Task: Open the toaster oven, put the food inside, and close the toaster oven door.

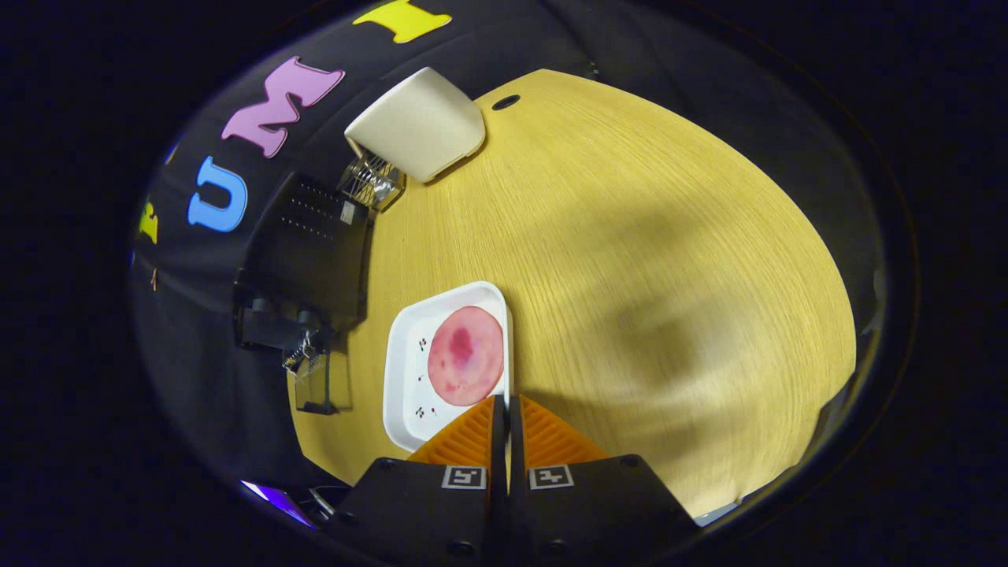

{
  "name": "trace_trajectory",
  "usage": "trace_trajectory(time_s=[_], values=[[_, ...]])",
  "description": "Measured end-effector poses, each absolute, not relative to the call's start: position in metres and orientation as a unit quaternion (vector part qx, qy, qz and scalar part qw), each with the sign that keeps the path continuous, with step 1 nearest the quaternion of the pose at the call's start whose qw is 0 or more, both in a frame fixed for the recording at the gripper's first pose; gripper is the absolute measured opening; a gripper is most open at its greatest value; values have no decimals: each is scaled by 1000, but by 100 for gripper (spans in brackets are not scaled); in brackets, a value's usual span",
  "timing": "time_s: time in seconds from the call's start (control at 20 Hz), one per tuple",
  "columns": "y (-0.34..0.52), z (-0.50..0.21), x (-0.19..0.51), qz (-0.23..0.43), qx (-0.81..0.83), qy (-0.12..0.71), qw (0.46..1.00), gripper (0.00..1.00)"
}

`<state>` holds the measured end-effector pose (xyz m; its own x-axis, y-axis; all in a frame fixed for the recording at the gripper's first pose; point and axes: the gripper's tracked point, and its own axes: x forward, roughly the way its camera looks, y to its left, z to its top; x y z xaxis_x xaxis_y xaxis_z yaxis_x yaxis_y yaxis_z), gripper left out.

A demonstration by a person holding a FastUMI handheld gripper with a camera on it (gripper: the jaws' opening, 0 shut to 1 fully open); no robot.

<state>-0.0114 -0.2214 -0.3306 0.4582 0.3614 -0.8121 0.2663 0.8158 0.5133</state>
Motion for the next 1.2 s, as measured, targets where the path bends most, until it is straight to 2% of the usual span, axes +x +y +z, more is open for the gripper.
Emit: trace_trajectory(time_s=[0.65,1.2], values=[[-192,-277,-66,-46,413,430,802,5],[-96,-252,-97,-31,431,389,814,5]])
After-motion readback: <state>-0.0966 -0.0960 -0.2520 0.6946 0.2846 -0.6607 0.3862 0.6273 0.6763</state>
